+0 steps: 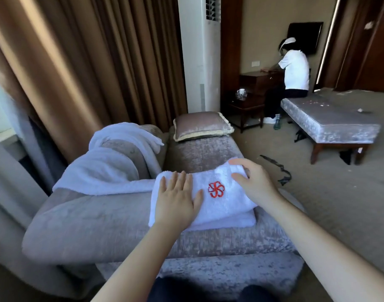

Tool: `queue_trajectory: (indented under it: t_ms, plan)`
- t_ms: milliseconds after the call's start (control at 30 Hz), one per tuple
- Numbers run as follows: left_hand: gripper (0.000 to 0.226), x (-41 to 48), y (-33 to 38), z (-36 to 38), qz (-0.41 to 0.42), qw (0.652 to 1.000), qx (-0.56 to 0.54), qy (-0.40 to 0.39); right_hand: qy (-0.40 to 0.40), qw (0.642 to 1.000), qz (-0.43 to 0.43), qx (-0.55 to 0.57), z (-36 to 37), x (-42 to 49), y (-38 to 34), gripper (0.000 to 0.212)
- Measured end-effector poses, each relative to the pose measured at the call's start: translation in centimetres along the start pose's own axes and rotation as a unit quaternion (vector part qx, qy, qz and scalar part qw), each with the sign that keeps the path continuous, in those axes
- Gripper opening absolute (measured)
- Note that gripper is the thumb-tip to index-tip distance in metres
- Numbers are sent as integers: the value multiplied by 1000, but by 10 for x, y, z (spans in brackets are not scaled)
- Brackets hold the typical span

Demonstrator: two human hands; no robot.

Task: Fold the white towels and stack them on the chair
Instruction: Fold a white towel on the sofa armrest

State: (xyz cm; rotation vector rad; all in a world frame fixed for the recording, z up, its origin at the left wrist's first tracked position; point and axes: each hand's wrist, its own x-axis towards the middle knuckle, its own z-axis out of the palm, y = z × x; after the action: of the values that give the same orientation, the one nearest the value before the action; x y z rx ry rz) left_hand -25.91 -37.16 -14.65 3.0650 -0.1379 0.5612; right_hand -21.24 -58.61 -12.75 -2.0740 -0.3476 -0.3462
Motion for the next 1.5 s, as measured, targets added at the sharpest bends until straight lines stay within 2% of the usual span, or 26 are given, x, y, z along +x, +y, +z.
queue_trajectory:
  t_ms: [200,300,400,433,500,567,633,700,833,933,1033,1167,1267,1300,1367,1433,1500]
  plan:
    - [69,-1,0,5,-18,1000,-25,0,3,996,67,-52,16,-9,19,33]
    - [74,1,-10,-1,7,998,-63,-2,-18,988,88,-128,14,-10,19,32]
    - [41,10,-33,-20,-22,965,-258,26,-45,990,69,-112,-3,-4,15,29]
    - [35,16,-41,-28,-26,961,-271,54,-20,994,53,-91,-10,1,13,29]
    - [29,32,-55,-35,-10,973,-213,83,37,996,49,-57,-22,13,11,31]
    - [23,49,-59,-34,2,985,-167,44,8,995,93,-25,-29,22,13,31]
    - [22,64,-59,-33,-3,989,-134,-56,-84,986,141,28,-29,24,14,25]
    - [27,74,-58,-32,-6,984,-120,-131,-131,975,161,80,-26,24,12,18]
    - [41,86,-62,-37,-51,968,-169,-179,-135,969,174,116,-24,32,8,16]
    - [46,88,-69,-37,-85,941,-262,-198,-121,962,188,159,-26,37,8,17]
    - [41,82,-71,-39,-83,922,-337,-171,-89,951,190,227,-30,36,6,18]
    - [33,84,-72,-34,-42,936,-321,-142,-55,965,133,220,-27,35,7,20]
    - [19,85,-72,-30,5,946,-296,-130,-65,963,145,219,-26,37,8,20]
    - [13,86,-72,-27,27,955,-272,-112,-81,963,154,206,-26,38,9,21]
    - [2,82,-67,-25,78,976,-202,-22,-113,969,155,155,-25,38,11,24]
    - [16,70,-50,-27,137,975,-162,74,-128,974,143,118,-24,38,14,28]
    - [22,52,-17,-32,219,956,-170,98,-131,975,142,112,-24,39,17,29]
